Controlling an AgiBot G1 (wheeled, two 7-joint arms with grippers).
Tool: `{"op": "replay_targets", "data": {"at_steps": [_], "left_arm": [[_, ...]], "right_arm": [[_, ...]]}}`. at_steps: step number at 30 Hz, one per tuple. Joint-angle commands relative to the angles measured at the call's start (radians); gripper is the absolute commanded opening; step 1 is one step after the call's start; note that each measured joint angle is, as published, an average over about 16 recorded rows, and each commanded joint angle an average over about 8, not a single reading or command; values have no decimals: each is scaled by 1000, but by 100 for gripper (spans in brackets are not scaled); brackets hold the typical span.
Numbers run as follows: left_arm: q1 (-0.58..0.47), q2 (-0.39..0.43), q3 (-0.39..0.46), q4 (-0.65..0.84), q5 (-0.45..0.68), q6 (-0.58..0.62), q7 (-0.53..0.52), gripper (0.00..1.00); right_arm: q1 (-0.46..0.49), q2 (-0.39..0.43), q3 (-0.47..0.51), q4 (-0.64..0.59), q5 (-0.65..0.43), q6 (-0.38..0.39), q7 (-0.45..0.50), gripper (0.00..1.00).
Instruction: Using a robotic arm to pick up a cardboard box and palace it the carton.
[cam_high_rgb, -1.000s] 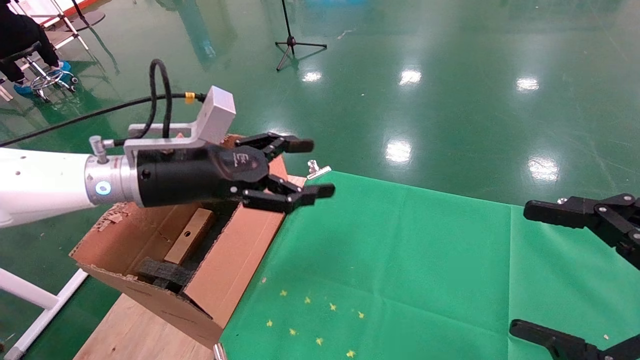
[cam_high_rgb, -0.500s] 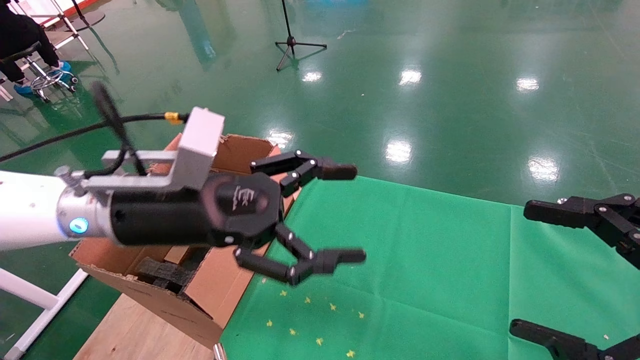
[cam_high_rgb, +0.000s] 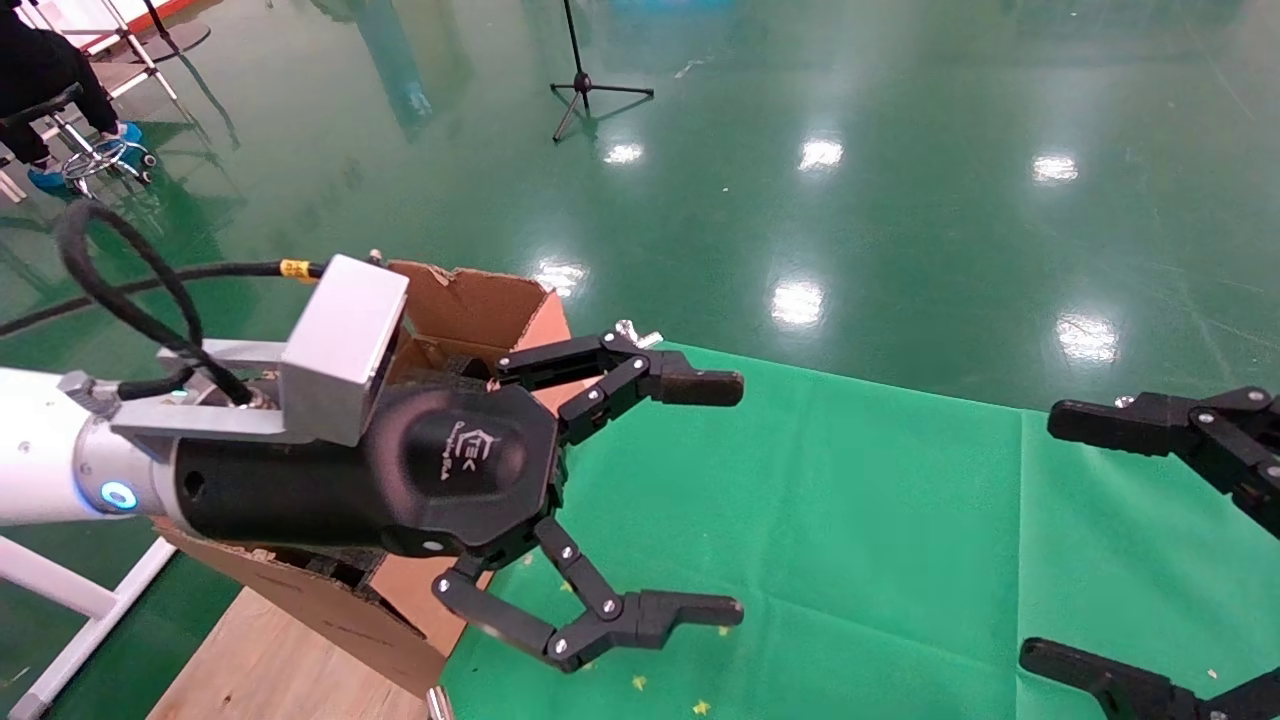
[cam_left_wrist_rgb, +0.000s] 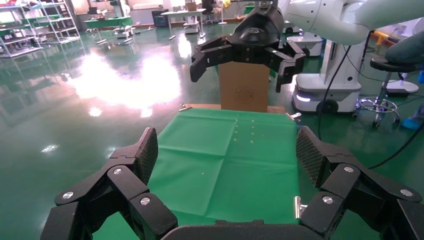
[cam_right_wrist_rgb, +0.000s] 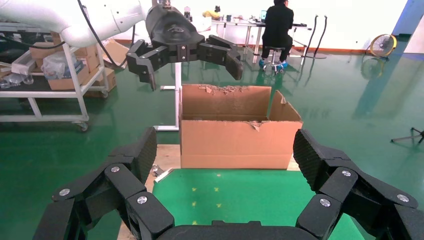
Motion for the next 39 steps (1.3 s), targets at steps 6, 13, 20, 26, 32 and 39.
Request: {"op": "replay_targets", "data": {"at_steps": [6, 13, 20, 26, 32, 39], "left_arm": [[-7, 0, 8, 9, 5, -7, -2, 100], [-11, 0, 13, 15, 9, -11, -3, 100], [-14, -1, 16, 17, 11, -13, -4, 100], [-15, -1, 17, 19, 12, -14, -4, 100], [-16, -1, 18, 20, 13, -15, -4, 100], [-16, -1, 18, 20, 13, -15, -5, 100]], "right_arm": [[0, 0, 0, 0, 0, 0, 0, 100], [0, 0, 0, 0, 0, 0, 0, 100], [0, 0, 0, 0, 0, 0, 0, 100], [0, 0, 0, 0, 0, 0, 0, 100], [0, 0, 0, 0, 0, 0, 0, 100], [0, 0, 0, 0, 0, 0, 0, 100]]}}
